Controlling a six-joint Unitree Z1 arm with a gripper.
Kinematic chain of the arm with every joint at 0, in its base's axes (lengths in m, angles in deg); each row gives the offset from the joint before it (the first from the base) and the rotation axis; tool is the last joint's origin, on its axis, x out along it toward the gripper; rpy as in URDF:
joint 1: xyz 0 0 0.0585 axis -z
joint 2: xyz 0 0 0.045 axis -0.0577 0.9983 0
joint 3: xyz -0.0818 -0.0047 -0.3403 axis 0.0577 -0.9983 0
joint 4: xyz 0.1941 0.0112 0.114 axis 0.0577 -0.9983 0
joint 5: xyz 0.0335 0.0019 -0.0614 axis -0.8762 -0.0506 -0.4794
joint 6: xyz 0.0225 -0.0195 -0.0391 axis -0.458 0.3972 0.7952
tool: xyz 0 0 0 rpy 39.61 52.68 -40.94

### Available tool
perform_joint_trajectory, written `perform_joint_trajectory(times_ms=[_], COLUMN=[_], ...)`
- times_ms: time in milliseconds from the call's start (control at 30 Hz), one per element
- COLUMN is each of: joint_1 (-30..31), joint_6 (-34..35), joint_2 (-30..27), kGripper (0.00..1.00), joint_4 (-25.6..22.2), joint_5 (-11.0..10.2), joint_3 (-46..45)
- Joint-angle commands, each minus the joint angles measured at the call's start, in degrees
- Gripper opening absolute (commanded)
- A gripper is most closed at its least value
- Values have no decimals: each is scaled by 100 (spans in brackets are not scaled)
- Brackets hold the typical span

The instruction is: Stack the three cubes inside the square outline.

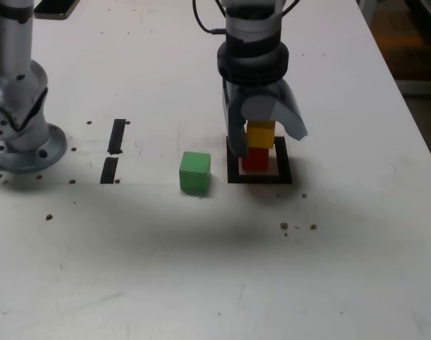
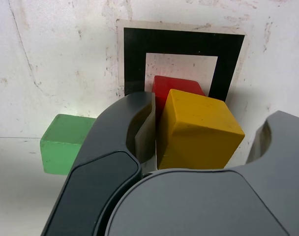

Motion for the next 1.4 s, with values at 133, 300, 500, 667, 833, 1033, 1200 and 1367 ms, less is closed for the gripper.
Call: perform_joint_trajectory(times_ms=[133,300,500,667,833,1033,1200,1367], joint_1=[11,50,90,145,323,898,1268,1377], joint_6=[-7,2,12,9,7,56,50,59], joint_2=[-60,-371,-825,-1083,-1440,-1955,-2210,-2413], kGripper=[100,100,100,100,100,100,100,100], joint_4=[-39,-137,-237,-326,-558,-724,-814,-858], joint_5=[-110,-293,-463,-501,-502,-445,-185,106], joint_3=[-55,-46,-75,-162,-322,-635,-816,-980])
